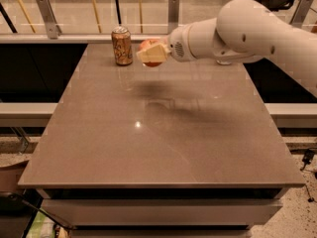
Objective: Move apple near orange can
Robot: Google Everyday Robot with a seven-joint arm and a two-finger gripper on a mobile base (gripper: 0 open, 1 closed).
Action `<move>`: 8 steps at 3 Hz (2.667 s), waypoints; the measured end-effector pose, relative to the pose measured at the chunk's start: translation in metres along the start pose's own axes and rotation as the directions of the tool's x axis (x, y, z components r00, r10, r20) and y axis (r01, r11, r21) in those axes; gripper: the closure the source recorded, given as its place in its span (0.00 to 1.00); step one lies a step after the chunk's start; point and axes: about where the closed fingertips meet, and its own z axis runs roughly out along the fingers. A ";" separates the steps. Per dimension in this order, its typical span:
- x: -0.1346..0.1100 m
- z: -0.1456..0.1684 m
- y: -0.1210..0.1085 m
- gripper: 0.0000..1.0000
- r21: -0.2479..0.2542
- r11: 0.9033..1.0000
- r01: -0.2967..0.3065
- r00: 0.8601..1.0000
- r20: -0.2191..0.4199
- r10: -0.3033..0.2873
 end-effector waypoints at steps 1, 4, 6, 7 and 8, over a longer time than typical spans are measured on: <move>0.005 0.025 -0.017 1.00 -0.015 1.000 -0.011 1.000 0.002 0.011; 0.023 0.081 -0.022 1.00 -0.041 0.999 0.016 0.999 0.038 -0.014; 0.042 0.106 -0.020 1.00 -0.033 0.999 0.016 1.000 0.012 -0.016; 0.042 0.108 -0.018 0.83 -0.037 0.999 0.017 1.000 0.011 -0.016; 0.042 0.110 -0.016 0.59 -0.041 0.999 0.017 1.000 0.011 -0.017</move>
Offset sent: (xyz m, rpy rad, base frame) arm 0.0603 0.0181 -0.0465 0.0489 -0.0181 0.0363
